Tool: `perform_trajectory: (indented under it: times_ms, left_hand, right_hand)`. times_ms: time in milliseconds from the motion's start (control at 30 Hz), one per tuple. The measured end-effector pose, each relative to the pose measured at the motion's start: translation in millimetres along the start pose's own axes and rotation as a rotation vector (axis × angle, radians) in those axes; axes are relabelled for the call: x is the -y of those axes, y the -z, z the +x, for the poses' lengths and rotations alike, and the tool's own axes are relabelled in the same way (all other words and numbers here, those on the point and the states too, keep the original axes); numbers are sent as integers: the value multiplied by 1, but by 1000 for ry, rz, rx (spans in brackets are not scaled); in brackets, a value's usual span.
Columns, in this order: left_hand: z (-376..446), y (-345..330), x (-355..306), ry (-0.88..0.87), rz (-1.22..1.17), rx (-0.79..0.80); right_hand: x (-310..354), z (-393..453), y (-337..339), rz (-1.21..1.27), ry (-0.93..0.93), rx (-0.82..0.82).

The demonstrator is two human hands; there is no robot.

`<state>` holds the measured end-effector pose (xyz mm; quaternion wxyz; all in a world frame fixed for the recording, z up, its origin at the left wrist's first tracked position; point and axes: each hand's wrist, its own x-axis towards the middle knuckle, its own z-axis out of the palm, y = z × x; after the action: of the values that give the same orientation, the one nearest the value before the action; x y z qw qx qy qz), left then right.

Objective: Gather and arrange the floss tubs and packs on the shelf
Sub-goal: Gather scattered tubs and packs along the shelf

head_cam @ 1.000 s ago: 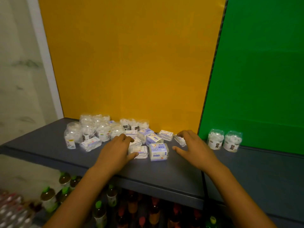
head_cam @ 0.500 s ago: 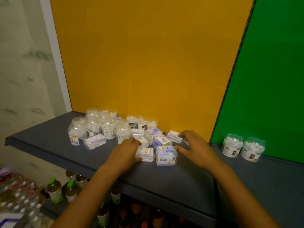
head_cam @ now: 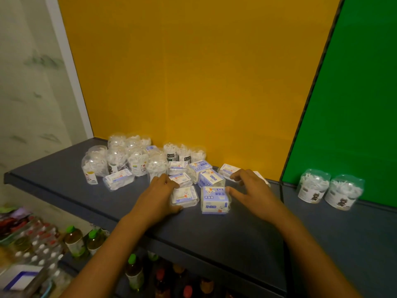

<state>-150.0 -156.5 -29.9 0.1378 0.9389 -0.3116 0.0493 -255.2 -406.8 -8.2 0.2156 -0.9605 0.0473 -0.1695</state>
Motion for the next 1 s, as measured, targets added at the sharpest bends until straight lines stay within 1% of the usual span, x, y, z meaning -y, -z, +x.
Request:
perform_trajectory:
  times_ms: [67, 200, 333, 400, 500, 633, 700, 867, 933, 1000]
  left_hand:
    - [-2, 2, 0, -3, -37, -34]
    - [-8, 9, 2, -37, -100, -174]
    - [-9, 26, 6, -92, -137, -329]
    - [-11, 34, 8, -123, -153, -382]
    - [-15, 41, 13, -147, -169, -420]
    - [-19, 47, 19, -164, -172, -427]
    - [-22, 50, 22, -181, -179, -417]
    - [-28, 59, 29, -233, -229, -408]
    - [-29, 60, 27, -255, -274, -406]
    - [-28, 57, 21, -286, -303, -393]
  right_hand:
    - [0, 0, 0, 8, 4, 12]
    - [2, 3, 2, 41, 17, 32]
    - [6, 3, -6, 20, 12, 136]
    - [8, 2, -10, 10, -6, 195]
    - [12, 0, -14, -12, -34, 239]
    - [12, 0, -21, -64, -95, 262]
    - [13, -4, -23, -43, -133, 241]
    - [26, -19, -18, 5, -174, 117]
    - [32, -28, -11, 89, -177, 26]
    - [38, -40, -1, 228, -198, -70]
